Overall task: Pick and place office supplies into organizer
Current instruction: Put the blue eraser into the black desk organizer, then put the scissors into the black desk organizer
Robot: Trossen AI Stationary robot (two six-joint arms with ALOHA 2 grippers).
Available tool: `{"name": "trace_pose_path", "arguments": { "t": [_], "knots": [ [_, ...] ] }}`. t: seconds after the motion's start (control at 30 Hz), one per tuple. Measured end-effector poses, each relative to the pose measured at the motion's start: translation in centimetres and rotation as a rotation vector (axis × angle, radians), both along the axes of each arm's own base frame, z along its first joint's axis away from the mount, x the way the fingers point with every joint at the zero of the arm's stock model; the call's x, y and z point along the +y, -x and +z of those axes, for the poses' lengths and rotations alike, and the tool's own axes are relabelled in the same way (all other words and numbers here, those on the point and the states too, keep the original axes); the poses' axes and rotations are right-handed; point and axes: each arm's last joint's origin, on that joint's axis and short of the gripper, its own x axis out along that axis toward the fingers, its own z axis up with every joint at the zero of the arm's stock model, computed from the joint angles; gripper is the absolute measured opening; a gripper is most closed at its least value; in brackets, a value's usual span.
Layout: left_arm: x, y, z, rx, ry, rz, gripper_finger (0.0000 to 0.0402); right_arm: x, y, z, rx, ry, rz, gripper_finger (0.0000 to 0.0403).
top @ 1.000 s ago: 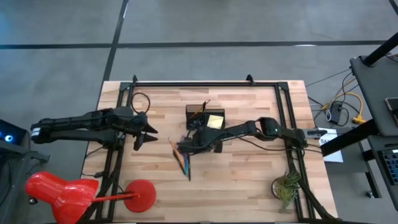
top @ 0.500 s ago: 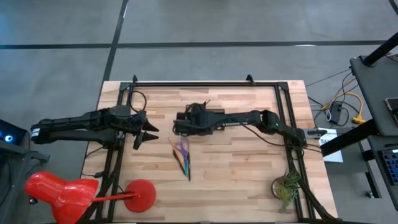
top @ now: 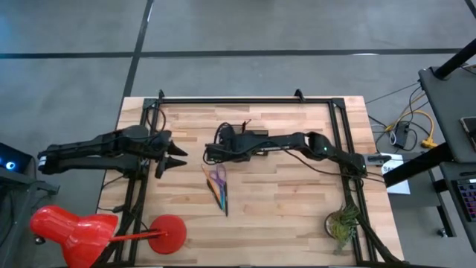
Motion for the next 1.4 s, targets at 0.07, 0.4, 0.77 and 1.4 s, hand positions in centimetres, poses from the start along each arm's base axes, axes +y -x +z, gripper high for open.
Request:
{"name": "trace_pose_path", "arguments": {
  "t": [0.07,0.4,0.77,1.4],
  "knots": [
    [0.0,0.1,0.0,-0.006,-0.003,0.001,0.017,0.0,0.0,-0.1,0.013,0.0,0.013,0.0058],
    [0.0,0.2,-0.1,-0.007,-0.006,0.008,0.017,1.1,0.1,-0.6,0.09,0.017,0.104,0.0057],
    [0.0,0.2,-0.1,-0.001,0.042,0.027,0.017,5.4,-0.1,-0.7,0.131,-0.195,0.358,0.0071],
    [-0.2,0.6,0.0,0.006,0.307,0.087,0.017,4.1,-1.9,-2.4,-0.153,-0.508,0.133,0.0201]
  ]
}}
